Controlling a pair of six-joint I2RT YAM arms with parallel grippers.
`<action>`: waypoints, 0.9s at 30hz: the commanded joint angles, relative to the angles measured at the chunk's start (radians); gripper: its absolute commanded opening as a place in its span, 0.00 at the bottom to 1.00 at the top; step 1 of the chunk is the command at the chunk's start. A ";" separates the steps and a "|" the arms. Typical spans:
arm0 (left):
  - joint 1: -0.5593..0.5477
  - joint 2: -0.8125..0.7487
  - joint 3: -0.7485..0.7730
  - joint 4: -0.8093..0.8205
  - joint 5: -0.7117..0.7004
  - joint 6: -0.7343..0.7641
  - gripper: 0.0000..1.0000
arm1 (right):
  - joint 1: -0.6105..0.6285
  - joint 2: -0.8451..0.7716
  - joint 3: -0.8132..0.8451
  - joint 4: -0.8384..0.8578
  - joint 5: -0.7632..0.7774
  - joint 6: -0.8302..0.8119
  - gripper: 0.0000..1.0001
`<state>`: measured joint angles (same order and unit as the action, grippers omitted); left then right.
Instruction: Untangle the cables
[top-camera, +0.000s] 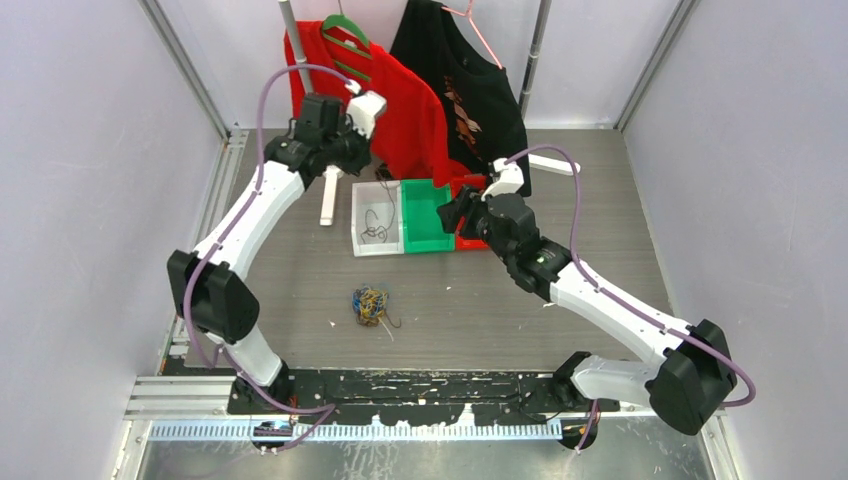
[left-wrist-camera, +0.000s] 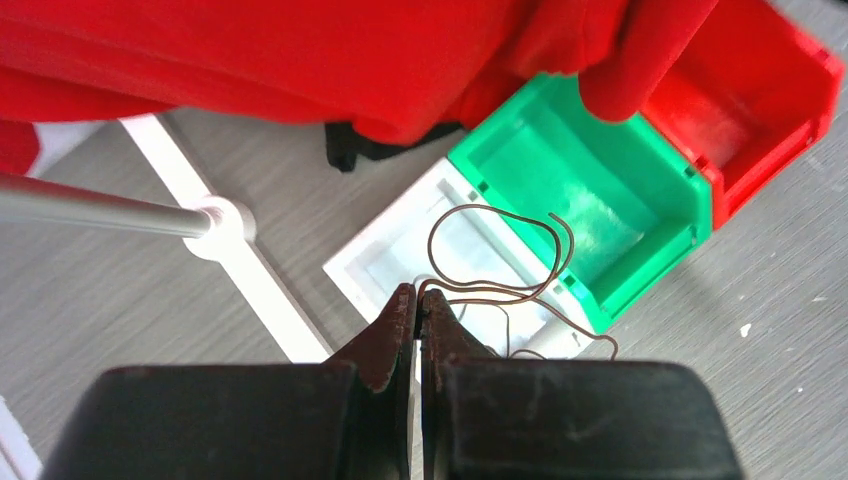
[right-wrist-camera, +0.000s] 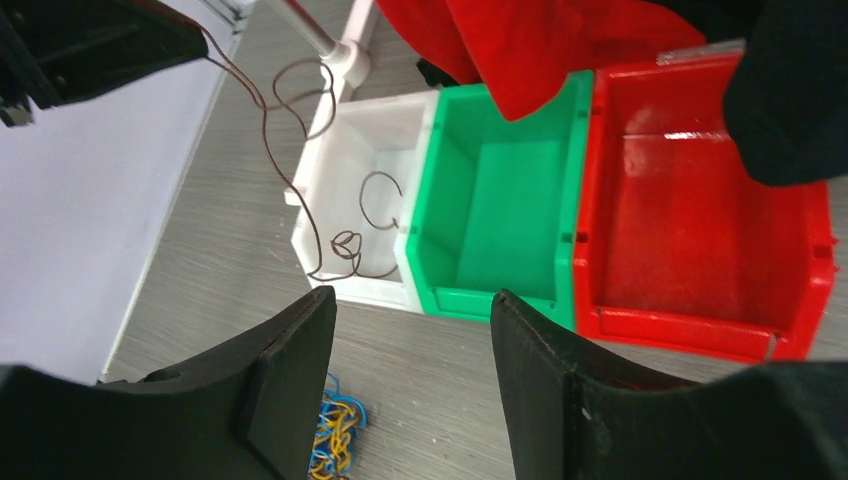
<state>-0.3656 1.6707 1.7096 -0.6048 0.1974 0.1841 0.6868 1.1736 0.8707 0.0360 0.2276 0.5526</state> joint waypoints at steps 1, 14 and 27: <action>-0.018 0.031 -0.038 0.042 -0.043 0.085 0.00 | -0.007 -0.053 -0.017 -0.026 0.025 0.001 0.63; -0.022 0.198 -0.137 0.179 -0.204 0.301 0.00 | -0.010 -0.073 -0.043 -0.085 0.023 0.004 0.61; -0.023 0.232 -0.055 -0.004 -0.133 0.339 0.49 | -0.012 -0.067 -0.025 -0.118 -0.002 -0.004 0.61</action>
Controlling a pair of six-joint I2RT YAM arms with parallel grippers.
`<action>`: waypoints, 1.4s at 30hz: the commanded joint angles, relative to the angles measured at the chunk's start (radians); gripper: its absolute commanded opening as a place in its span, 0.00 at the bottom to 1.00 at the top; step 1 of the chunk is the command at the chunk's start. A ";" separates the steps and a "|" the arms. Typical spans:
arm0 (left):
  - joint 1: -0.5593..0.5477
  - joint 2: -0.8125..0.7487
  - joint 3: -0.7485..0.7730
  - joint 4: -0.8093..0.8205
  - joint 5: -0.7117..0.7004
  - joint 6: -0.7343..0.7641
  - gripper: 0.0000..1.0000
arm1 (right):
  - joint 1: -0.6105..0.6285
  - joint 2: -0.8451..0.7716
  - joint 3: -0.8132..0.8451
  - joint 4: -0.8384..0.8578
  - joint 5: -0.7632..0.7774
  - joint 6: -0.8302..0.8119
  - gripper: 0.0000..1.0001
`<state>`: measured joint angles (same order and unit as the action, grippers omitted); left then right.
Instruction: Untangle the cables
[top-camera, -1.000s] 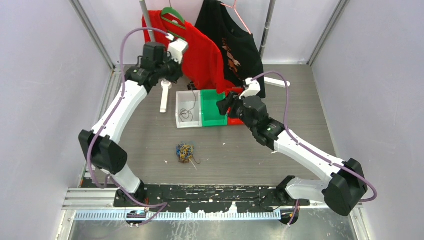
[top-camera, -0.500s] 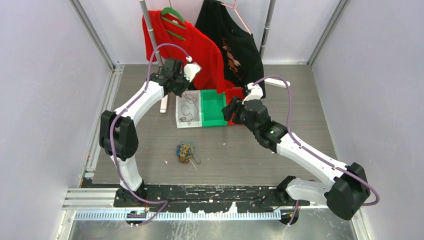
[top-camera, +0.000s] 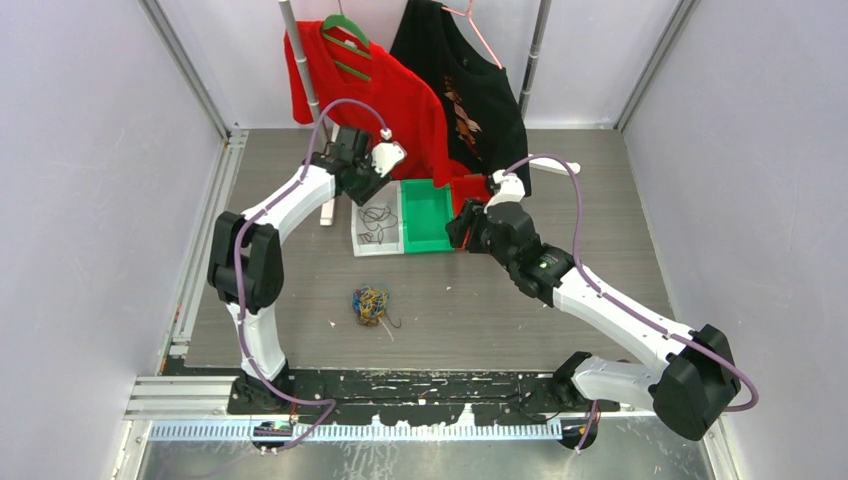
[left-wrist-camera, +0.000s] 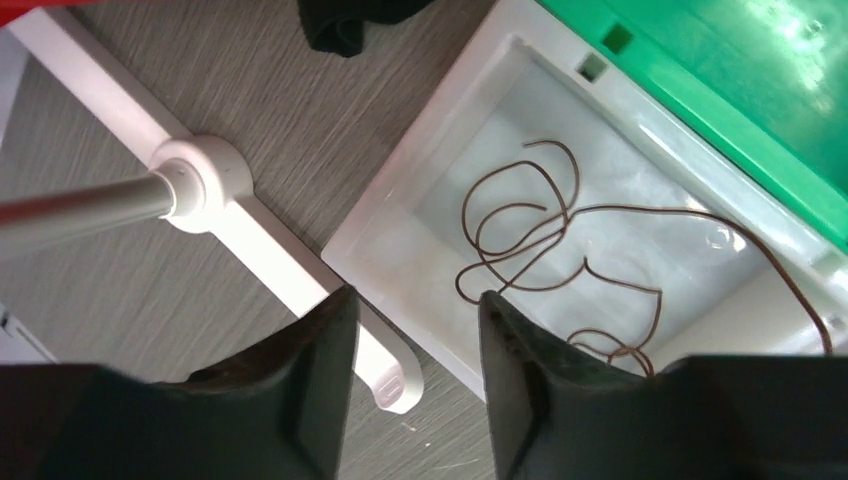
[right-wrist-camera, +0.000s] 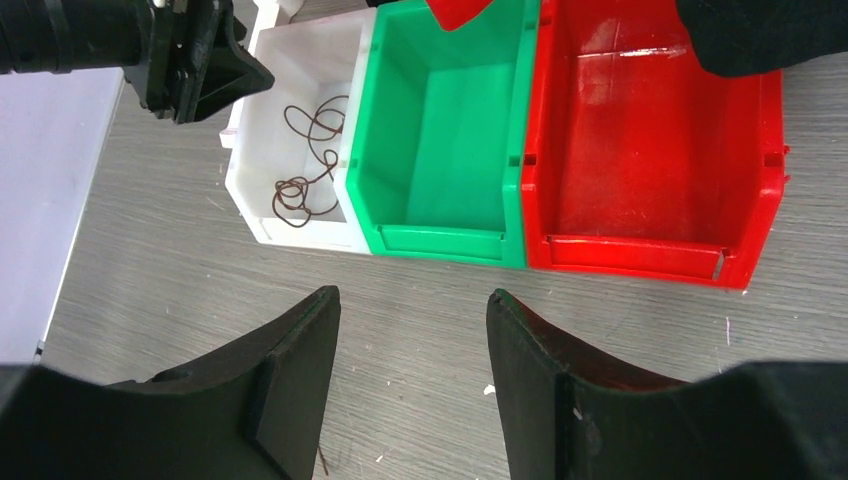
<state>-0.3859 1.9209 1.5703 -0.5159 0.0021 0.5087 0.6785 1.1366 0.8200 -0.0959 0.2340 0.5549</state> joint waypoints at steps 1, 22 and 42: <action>-0.002 -0.026 0.102 -0.131 0.083 0.015 0.54 | -0.004 -0.029 0.031 0.010 -0.012 -0.009 0.61; -0.101 -0.143 -0.079 -0.226 0.220 -0.007 0.59 | -0.003 -0.058 -0.006 -0.081 -0.080 0.009 0.59; -0.030 -0.143 0.024 -0.278 0.247 -0.014 0.99 | 0.212 0.005 0.097 -0.278 -0.180 -0.050 0.59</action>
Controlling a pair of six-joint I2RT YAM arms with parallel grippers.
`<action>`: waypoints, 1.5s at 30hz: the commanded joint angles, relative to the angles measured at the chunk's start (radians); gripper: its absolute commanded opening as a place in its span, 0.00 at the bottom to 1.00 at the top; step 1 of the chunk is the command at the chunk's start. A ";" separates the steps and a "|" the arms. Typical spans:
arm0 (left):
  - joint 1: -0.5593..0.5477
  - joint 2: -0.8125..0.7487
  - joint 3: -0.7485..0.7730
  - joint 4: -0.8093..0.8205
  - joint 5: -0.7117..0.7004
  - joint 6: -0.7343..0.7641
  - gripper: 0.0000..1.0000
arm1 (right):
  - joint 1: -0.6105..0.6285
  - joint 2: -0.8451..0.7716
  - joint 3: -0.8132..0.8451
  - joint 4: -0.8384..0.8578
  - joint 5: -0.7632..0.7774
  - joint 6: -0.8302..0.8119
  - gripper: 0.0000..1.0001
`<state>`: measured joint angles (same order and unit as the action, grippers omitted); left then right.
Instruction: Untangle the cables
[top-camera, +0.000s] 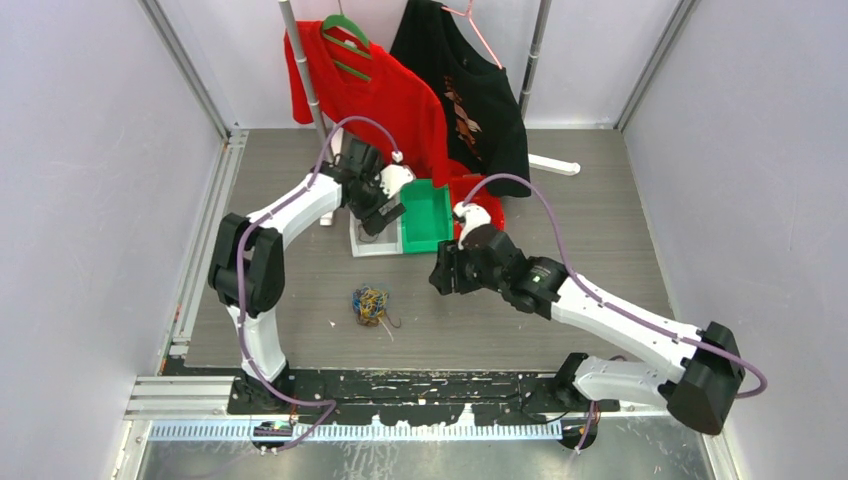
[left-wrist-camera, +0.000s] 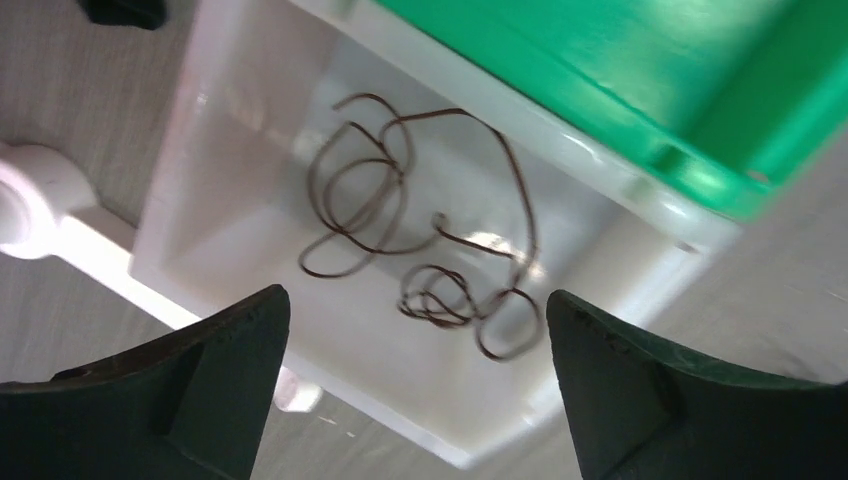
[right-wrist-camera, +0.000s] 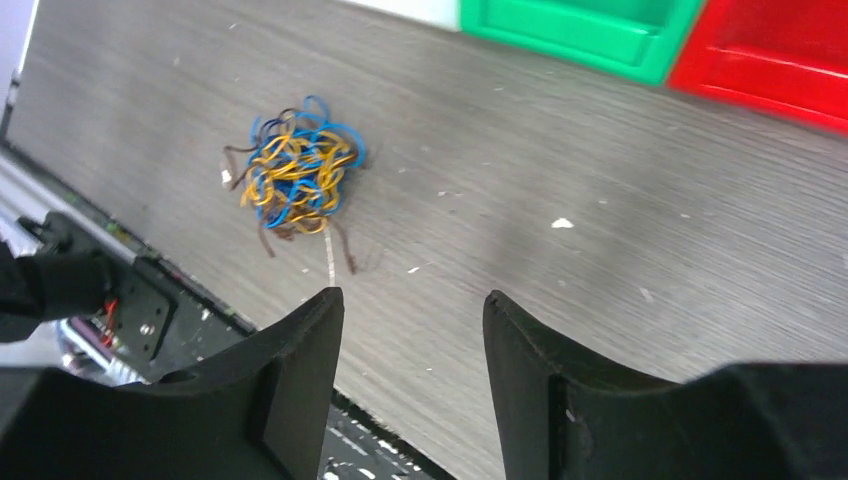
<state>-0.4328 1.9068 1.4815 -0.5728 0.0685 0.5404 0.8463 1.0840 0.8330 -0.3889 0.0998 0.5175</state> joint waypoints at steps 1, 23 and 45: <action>0.026 -0.157 0.138 -0.292 0.232 -0.052 1.00 | 0.048 0.082 0.090 0.036 -0.061 -0.004 0.60; 0.054 -0.573 -0.325 -0.493 0.557 -0.072 0.71 | 0.150 0.476 0.024 0.517 -0.178 0.189 0.58; 0.020 -0.447 -0.480 -0.181 0.527 -0.077 0.37 | 0.147 0.197 -0.154 0.456 0.017 0.282 0.49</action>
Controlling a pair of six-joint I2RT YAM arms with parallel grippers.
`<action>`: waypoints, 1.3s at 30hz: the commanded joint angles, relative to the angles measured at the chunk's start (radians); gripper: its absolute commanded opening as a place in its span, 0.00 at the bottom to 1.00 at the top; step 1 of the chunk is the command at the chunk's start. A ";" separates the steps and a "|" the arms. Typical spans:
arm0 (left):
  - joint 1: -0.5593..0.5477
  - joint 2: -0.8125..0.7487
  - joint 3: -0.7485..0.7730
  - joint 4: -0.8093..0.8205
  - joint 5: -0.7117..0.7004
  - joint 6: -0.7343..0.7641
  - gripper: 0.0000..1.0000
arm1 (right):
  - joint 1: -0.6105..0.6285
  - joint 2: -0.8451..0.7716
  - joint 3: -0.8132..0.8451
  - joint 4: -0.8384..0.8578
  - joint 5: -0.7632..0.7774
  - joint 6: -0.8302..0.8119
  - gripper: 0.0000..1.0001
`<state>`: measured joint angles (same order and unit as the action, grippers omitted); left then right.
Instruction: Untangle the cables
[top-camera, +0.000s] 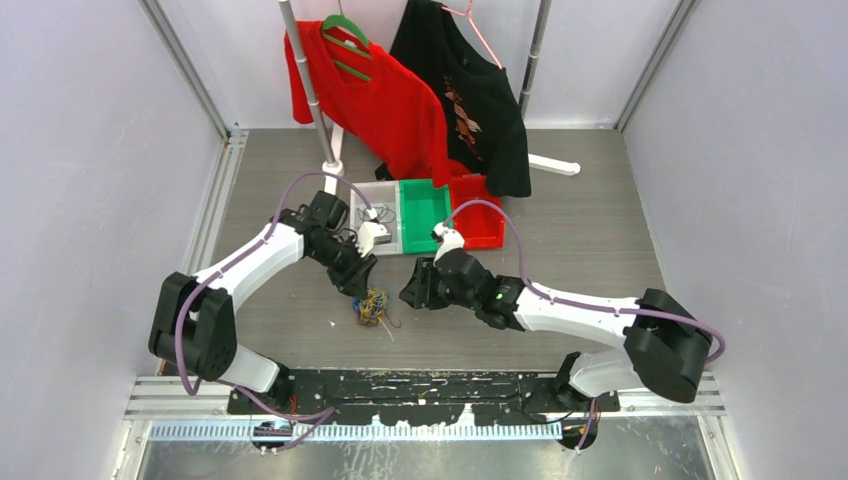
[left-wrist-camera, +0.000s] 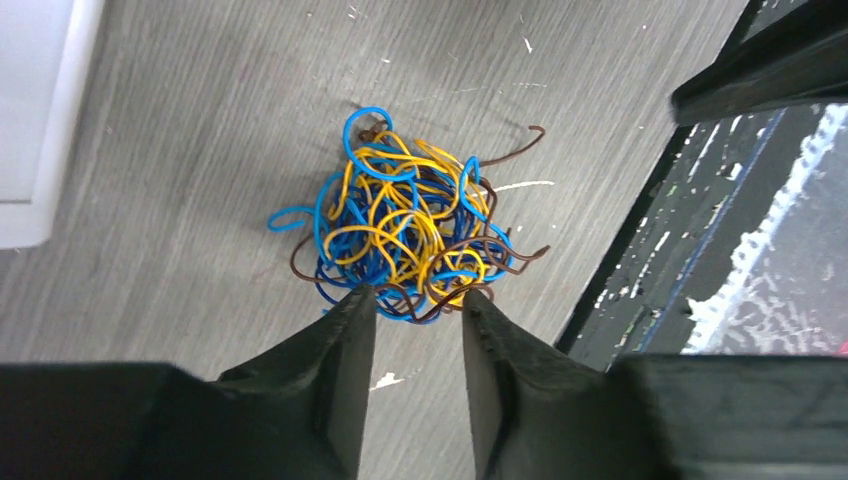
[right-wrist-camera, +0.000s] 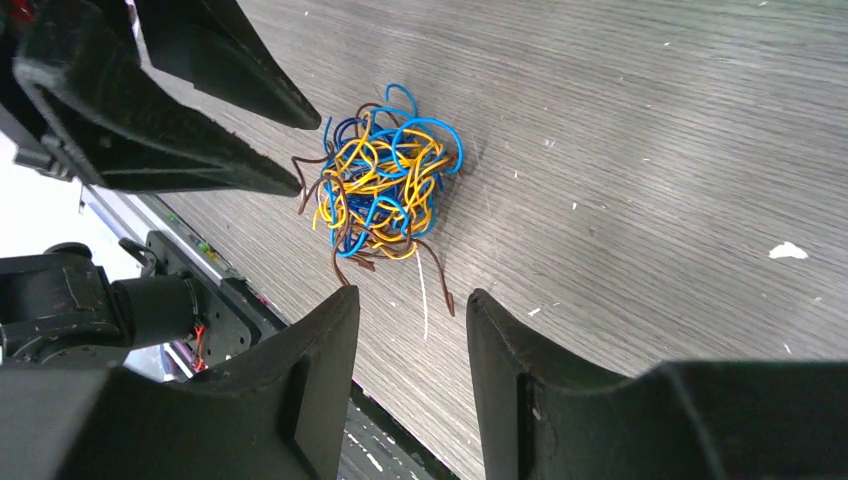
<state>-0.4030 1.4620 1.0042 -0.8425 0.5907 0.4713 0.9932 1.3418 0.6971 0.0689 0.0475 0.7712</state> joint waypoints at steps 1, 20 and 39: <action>-0.010 -0.001 -0.006 0.093 0.003 -0.008 0.33 | -0.001 -0.069 -0.021 -0.009 0.074 0.029 0.49; -0.013 -0.184 0.197 -0.152 -0.012 -0.174 0.00 | -0.009 -0.016 0.113 0.056 0.068 -0.164 0.67; -0.017 -0.245 0.482 -0.311 0.054 -0.402 0.00 | 0.055 -0.042 0.107 0.394 -0.020 -0.377 0.89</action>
<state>-0.4122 1.2407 1.4166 -1.1034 0.5926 0.1040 1.0454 1.2896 0.7216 0.3813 0.0265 0.4389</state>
